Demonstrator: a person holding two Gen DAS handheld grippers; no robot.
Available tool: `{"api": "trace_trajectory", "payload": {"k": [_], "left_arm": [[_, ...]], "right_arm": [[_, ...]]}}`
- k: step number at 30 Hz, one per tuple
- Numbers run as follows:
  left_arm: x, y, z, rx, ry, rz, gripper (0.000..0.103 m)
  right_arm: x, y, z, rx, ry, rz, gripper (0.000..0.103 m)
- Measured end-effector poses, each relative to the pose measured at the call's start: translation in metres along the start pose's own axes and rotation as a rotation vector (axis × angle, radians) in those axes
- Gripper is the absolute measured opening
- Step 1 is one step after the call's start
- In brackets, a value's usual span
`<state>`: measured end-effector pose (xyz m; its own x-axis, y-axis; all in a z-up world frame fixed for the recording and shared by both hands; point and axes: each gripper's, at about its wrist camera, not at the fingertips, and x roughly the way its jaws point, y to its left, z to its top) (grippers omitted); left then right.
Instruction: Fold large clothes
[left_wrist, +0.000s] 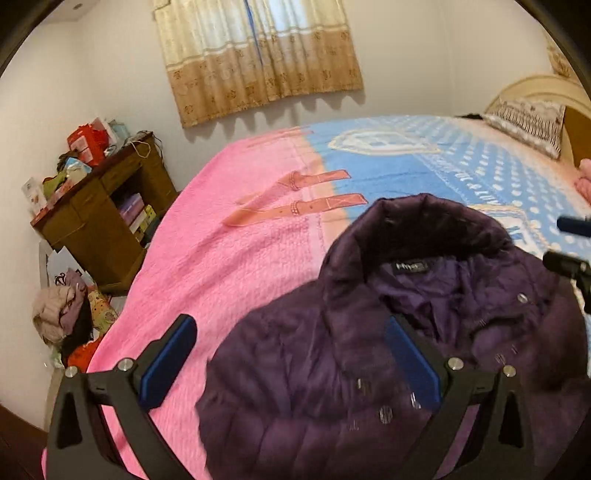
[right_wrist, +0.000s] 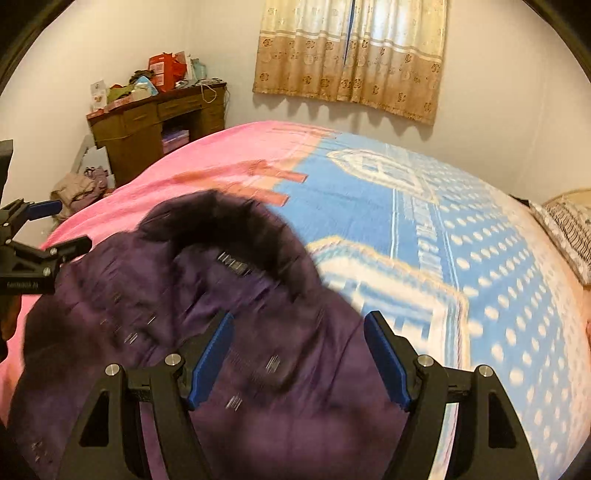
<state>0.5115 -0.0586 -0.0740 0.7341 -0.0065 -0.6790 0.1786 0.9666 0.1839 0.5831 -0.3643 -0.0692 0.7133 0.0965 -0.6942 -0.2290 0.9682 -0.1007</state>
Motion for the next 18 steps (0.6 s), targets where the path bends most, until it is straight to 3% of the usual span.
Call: {"api": "trace_trajectory", "payload": {"k": [10, 11, 12, 14, 16, 18], "left_arm": [[0.063, -0.027, 0.032, 0.086, 0.033, 0.019, 0.103], [0.069, -0.029, 0.032, 0.093, 0.043, 0.022, 0.103], [0.073, -0.031, 0.03, 0.099, 0.051, 0.025, 0.101], [0.074, -0.032, 0.026, 0.103, 0.046, 0.022, 0.077], [0.071, -0.03, 0.024, 0.098, 0.059, -0.039, 0.035], [0.063, -0.029, 0.021, 0.106, 0.055, -0.079, 0.021]], "right_arm": [[0.077, 0.001, 0.034, -0.071, 0.061, 0.048, 0.073], [0.081, 0.002, 0.034, -0.083, 0.068, 0.042, 0.07], [0.084, 0.002, 0.034, -0.095, 0.074, 0.036, 0.048], [0.089, 0.003, 0.031, -0.11, 0.111, 0.06, 0.015], [0.084, 0.005, 0.027, -0.135, 0.11, 0.062, 0.015], [0.071, 0.006, 0.02, -0.156, 0.099, 0.078, 0.012]]}}
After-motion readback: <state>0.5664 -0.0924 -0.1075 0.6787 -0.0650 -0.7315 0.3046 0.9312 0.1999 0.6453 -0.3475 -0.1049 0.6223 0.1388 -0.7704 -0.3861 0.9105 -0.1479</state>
